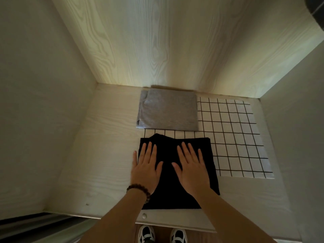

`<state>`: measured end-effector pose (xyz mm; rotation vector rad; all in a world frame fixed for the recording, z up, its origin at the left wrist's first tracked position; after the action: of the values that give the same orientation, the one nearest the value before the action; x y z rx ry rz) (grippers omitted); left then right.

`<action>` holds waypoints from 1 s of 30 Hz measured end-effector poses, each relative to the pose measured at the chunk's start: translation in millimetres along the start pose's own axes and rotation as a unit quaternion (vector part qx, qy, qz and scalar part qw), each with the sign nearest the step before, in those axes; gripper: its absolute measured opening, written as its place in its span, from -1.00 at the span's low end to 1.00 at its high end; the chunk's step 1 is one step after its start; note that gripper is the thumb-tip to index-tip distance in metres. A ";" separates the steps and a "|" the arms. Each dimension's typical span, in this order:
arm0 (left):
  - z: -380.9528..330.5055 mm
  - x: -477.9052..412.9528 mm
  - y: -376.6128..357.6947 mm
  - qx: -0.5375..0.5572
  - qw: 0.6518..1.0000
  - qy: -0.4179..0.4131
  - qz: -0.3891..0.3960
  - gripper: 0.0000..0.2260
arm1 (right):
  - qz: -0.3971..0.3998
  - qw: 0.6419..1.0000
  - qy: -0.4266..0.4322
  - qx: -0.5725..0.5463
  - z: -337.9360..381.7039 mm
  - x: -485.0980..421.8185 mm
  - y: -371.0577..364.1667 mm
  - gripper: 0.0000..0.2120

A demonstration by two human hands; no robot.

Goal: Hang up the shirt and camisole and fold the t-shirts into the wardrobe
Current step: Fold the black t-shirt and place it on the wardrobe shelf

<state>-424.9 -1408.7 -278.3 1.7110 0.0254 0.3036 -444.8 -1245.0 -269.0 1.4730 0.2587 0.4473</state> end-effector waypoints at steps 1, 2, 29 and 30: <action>2.3 4.6 -0.2 0.000 1.000 0.007 -0.005 -0.43 | -0.003 1.000 -0.018 0.004 -6.5 7.3 0.7 -0.40; 4.7 9.8 -1.2 0.000 1.000 0.009 -0.011 -0.42 | -0.008 0.999 -0.032 0.005 -11.1 14.8 1.7 -0.39; 3.5 86.7 -13.1 -0.002 0.993 -0.071 0.090 -0.45 | 0.056 0.996 0.053 -0.035 33.8 73.6 -7.6 -0.44; 6.4 85.9 -13.6 -0.014 0.993 -0.061 0.099 -0.44 | 0.063 0.996 0.049 -0.027 33.7 73.1 -9.7 -0.44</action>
<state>-338.7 -1396.4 -276.4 1.7051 -0.2393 0.3443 -363.8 -1243.3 -268.0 1.4210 0.2297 0.6255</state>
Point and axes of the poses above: each hand's wrist, its own x-axis away from the middle knuckle, its own y-axis out of the back of the hand, z = x × y, the point moved 5 cm from there along -x, towards the middle knuckle, and after that the axes turned 10 degrees about y, right-handed, at the moved point
